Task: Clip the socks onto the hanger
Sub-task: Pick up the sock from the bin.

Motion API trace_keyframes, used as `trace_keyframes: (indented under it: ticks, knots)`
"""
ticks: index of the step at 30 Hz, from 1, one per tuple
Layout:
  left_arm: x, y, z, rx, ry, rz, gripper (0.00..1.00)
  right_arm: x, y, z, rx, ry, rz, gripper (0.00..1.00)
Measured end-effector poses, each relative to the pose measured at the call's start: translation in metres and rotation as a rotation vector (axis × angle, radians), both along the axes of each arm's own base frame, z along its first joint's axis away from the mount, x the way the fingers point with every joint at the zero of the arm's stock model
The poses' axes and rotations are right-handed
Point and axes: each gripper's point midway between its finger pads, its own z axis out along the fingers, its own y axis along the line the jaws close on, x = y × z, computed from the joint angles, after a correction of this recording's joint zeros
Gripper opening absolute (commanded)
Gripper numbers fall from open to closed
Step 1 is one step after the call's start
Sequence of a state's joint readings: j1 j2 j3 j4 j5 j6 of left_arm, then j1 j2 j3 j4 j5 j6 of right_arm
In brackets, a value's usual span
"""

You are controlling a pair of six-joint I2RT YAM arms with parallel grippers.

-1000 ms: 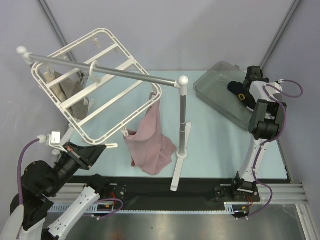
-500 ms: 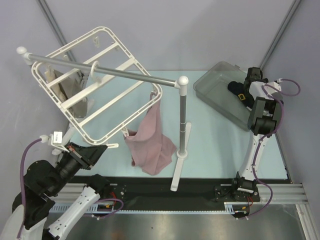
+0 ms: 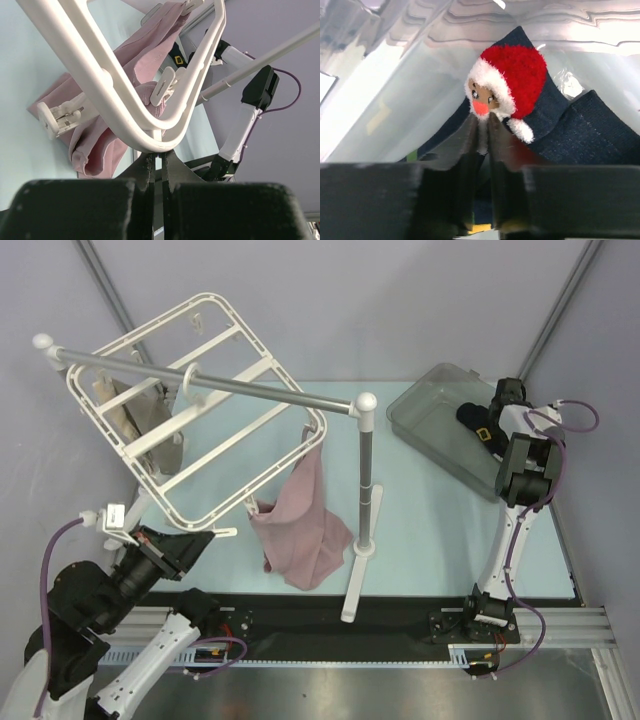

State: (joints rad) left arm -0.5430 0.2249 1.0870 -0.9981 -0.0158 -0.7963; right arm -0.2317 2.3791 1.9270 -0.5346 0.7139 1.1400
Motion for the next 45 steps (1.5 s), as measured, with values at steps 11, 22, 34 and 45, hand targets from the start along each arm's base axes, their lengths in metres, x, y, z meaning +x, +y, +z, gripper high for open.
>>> trace_keyframes:
  ticks: [11, 22, 34, 45]
  knots:
    - [-0.002, 0.001, 0.0, -0.003, -0.006, 0.0, 0.0, 0.006, 0.013, 0.034, -0.076, 0.088, 0.132, 0.0]
    - [-0.003, 0.002, 0.001, -0.003, -0.008, -0.002, 0.0, -0.001, 0.039, 0.167, -0.285, 0.07, 0.419, 0.0]
    - [-0.003, 0.001, 0.001, -0.003, -0.007, -0.005, 0.0, 0.004, 0.083, 0.201, -0.307, -0.008, 0.764, 0.0]
    - [-0.005, -0.001, 0.003, -0.011, -0.016, -0.02, 0.0, -0.143, 0.162, 0.482, -0.625, -0.615, 0.953, 0.0]
